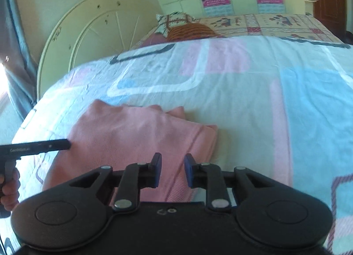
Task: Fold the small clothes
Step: 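Open both tools and smooth the folded sweatshirt flat on the bed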
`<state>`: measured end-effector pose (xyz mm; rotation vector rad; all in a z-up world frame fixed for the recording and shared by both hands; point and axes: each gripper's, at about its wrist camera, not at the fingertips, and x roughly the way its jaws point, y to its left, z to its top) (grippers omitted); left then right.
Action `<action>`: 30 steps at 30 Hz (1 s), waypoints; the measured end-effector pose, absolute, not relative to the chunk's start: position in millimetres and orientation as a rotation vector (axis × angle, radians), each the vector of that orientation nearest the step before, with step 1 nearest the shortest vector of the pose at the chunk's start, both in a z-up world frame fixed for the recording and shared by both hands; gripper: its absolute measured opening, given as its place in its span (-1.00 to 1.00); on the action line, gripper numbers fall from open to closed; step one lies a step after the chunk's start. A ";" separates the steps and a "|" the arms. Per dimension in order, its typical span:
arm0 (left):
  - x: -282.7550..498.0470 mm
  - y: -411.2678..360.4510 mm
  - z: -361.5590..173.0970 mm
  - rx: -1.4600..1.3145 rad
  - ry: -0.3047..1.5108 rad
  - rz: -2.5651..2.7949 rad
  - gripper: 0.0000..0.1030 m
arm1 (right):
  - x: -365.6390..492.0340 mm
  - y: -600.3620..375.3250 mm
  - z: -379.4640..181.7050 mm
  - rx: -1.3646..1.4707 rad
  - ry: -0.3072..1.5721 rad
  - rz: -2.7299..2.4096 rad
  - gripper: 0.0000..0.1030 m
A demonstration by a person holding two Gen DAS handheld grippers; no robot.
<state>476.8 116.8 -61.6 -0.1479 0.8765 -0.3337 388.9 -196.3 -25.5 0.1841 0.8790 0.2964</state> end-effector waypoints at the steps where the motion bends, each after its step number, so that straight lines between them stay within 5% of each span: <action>1: 477.0 112.8 -63.5 -0.119 0.877 -0.333 -0.36 | 392.9 -190.8 -31.4 0.142 0.903 0.293 -0.63; 2: 475.4 109.8 -63.1 -0.094 0.872 -0.335 -0.36 | 398.3 -184.1 -42.2 0.059 0.952 0.253 -0.74; 17: 363.4 117.9 -29.2 0.025 0.804 -0.388 -0.36 | 298.7 -155.0 7.7 -0.027 0.881 0.401 -0.72; 22: 343.8 121.4 -51.7 0.013 0.871 -0.358 -0.36 | 280.6 -141.5 -14.3 -0.147 0.952 0.388 -0.82; 23: 341.5 122.6 -54.8 0.001 0.878 -0.355 -0.36 | 279.7 -140.9 -20.9 -0.179 0.962 0.362 -1.00; 30: 329.4 131.7 -75.1 -0.054 0.890 -0.329 -0.36 | 275.9 -144.4 -42.5 -0.211 0.961 0.262 -1.00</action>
